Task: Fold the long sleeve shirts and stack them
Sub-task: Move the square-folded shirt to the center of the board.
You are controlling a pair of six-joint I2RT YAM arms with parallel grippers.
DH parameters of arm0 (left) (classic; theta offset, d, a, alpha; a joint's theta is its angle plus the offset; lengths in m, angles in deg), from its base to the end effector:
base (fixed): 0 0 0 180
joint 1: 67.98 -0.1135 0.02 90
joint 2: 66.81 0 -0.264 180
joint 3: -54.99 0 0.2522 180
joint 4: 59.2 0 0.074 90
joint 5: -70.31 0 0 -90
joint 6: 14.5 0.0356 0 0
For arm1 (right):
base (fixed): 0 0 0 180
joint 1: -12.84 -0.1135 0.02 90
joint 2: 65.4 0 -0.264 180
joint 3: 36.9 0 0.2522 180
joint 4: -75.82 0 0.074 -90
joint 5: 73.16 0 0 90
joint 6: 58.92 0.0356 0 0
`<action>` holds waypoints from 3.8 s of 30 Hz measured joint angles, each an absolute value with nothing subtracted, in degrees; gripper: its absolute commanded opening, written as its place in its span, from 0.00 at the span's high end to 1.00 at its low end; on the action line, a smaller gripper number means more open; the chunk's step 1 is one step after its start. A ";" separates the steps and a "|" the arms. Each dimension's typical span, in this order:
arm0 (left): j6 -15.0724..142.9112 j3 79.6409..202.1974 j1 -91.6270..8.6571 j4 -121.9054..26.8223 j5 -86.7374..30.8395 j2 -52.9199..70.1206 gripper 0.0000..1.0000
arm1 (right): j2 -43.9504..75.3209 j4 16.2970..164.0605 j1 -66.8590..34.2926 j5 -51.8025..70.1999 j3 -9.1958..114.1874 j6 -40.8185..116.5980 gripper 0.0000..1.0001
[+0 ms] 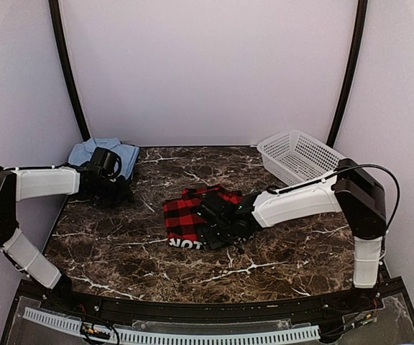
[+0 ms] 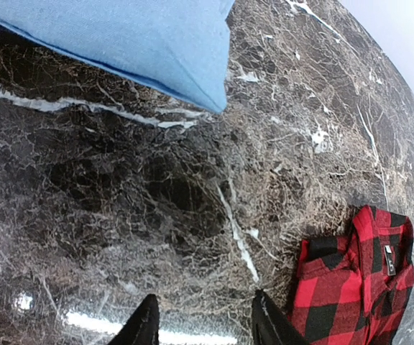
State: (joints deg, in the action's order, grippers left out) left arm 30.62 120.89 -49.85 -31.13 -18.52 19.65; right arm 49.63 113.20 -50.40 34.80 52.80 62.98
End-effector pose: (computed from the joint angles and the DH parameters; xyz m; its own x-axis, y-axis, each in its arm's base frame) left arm 0.2970 -0.0965 0.2062 -0.7158 -0.5079 -0.4791 -0.2919 0.8410 -0.4555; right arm 0.1940 0.3603 0.1489 -0.7549 -0.3806 -0.5341 -0.4556 0.8901 0.0096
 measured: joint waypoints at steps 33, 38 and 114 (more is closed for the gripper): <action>37.63 144.47 -50.64 -33.27 3.75 50.42 0.55 | 12.54 98.36 -46.01 36.22 36.21 61.97 0.16; 38.38 146.00 -50.99 -32.66 7.16 52.02 0.61 | 10.22 94.53 -46.01 36.24 33.81 60.70 0.17; 20.34 123.51 -51.14 -32.12 -1.95 33.18 0.47 | 7.99 84.00 -44.34 34.29 24.56 58.54 0.11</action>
